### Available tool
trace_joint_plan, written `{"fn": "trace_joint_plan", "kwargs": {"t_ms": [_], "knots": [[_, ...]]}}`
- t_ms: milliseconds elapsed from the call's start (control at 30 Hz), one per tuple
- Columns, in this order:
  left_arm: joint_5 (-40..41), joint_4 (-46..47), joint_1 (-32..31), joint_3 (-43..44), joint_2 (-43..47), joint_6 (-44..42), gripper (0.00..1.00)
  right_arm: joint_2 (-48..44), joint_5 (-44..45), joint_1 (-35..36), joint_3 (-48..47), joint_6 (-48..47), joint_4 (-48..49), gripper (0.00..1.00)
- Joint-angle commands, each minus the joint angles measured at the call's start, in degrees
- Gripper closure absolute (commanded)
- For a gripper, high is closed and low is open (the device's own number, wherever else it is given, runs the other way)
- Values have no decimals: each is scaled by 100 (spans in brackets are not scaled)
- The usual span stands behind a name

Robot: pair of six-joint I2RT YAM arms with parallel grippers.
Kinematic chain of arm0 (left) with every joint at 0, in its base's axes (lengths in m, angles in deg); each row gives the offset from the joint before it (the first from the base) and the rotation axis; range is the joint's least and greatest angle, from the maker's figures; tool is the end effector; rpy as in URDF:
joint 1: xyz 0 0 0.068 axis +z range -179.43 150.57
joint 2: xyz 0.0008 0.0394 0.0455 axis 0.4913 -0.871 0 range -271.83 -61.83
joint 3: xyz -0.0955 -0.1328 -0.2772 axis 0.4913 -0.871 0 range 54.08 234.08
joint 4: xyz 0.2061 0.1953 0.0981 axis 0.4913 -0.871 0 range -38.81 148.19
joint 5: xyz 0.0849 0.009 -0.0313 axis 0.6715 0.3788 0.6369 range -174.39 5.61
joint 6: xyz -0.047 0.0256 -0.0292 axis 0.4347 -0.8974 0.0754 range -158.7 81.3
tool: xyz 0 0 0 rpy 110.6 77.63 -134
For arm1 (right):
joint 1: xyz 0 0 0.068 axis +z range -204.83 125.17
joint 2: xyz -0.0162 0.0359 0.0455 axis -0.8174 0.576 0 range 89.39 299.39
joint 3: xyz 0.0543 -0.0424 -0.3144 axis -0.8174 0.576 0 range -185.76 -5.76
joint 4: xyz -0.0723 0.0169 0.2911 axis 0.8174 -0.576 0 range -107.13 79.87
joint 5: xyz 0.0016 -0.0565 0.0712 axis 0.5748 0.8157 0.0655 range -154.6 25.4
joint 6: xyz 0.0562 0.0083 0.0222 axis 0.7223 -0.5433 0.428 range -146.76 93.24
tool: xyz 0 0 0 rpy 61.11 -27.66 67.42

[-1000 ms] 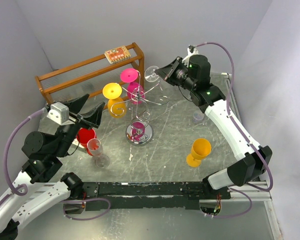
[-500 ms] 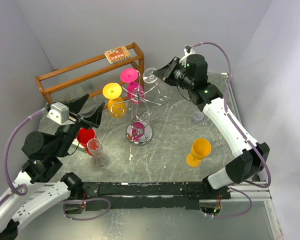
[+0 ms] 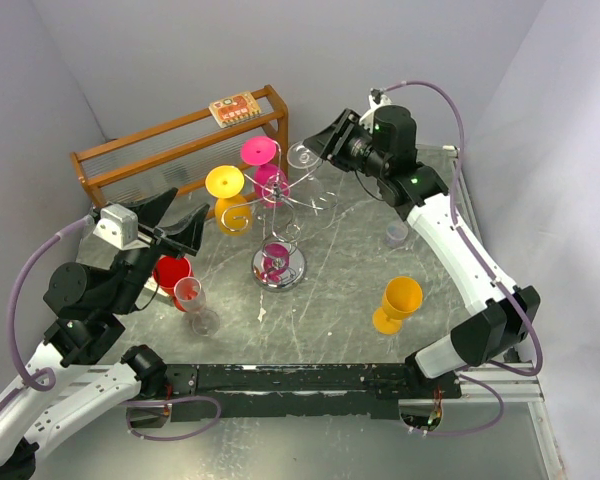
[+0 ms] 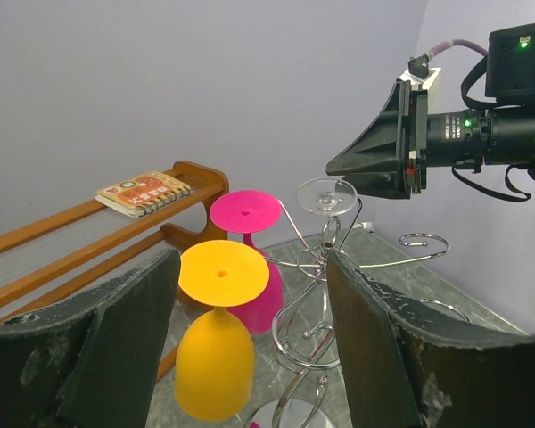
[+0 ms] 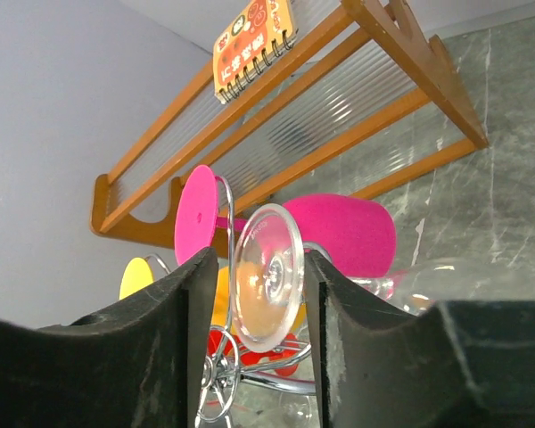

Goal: Place the wine glass upside down on the wine glass rack

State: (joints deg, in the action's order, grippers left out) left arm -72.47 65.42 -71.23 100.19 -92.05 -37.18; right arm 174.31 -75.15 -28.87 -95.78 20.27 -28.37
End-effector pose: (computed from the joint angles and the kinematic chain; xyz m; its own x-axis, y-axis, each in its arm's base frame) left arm 0.0930 -0.0704 0.4545 0.2791 -0.2844 -0.9172 0.5183 0.8487 -0.1055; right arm 0.3448 0.1773 0.4848 -0.5715 0.5217 -0.6334 -0.2530 0.6223 0.7408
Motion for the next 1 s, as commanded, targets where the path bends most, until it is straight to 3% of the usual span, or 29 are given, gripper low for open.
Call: {"fn": "trace_joint_plan", "kwargs": {"t_ms": [0,700,967], "knots": [[110,21,-15,41,-1,12,23,-12,114,6,-273,-271,-163,55],[139,-152,-19,207,-186,100,23,-305,447,6,-370,-866,-344,34],[63,-140,-14,207,-230,182,22,-976,1091,7,24,-1022,-850,33]]}}
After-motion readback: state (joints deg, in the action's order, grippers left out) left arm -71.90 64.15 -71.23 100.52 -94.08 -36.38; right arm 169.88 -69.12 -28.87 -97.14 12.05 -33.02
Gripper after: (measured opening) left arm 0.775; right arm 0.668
